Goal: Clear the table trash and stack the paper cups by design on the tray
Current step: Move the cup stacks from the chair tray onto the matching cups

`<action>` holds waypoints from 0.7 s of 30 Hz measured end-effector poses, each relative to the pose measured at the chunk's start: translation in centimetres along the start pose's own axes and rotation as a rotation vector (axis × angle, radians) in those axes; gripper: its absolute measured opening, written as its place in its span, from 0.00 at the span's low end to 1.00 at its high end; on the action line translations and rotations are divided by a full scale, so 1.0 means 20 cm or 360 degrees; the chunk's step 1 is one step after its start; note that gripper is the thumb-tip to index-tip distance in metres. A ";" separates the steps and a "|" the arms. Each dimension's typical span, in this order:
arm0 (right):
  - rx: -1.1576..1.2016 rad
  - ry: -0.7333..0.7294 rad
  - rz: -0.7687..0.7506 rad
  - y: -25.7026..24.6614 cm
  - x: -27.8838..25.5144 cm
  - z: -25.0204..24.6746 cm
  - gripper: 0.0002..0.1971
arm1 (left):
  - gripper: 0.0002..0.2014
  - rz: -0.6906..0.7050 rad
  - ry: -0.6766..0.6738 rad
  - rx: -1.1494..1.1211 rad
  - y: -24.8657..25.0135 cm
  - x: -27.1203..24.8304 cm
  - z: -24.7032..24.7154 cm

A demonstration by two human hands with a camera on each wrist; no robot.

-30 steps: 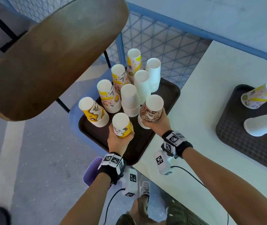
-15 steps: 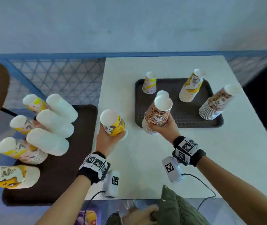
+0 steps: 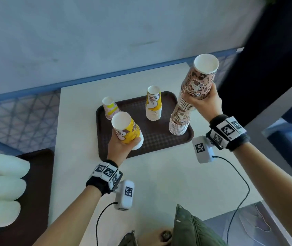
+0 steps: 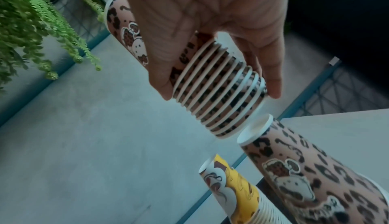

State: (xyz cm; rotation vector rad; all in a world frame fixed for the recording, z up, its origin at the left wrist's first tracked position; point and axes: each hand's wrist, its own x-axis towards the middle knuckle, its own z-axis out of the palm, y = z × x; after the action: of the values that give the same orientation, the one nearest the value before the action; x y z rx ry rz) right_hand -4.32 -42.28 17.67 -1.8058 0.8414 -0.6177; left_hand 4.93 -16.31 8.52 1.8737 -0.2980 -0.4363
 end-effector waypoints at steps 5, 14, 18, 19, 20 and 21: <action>-0.0101 -0.0186 0.0087 0.09 0.14 0.02 0.36 | 0.40 0.0077 0.0085 -0.0030 0.14 0.13 0.12; -0.0139 -0.0235 0.0264 0.30 0.18 0.10 0.37 | 0.38 0.0286 0.0234 -0.0039 0.44 0.51 0.31; -0.0101 -0.0257 0.0281 0.34 0.18 0.12 0.38 | 0.38 0.0285 0.0293 0.0081 0.54 0.65 0.40; -0.0095 -0.0260 0.0283 0.35 0.19 0.12 0.38 | 0.38 0.0267 0.0306 0.0118 0.56 0.68 0.43; -0.0095 -0.0267 0.0282 0.36 0.19 0.13 0.39 | 0.38 0.0246 0.0307 0.0159 0.56 0.70 0.44; -0.0106 -0.0285 0.0286 0.37 0.19 0.13 0.42 | 0.38 0.0217 0.0293 0.0200 0.56 0.71 0.46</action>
State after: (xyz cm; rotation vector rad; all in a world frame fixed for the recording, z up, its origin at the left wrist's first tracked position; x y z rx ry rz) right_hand -1.96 -45.64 10.07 -1.7910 0.8982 -0.3113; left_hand 13.74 -33.72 14.18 1.9861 -0.3328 -0.1538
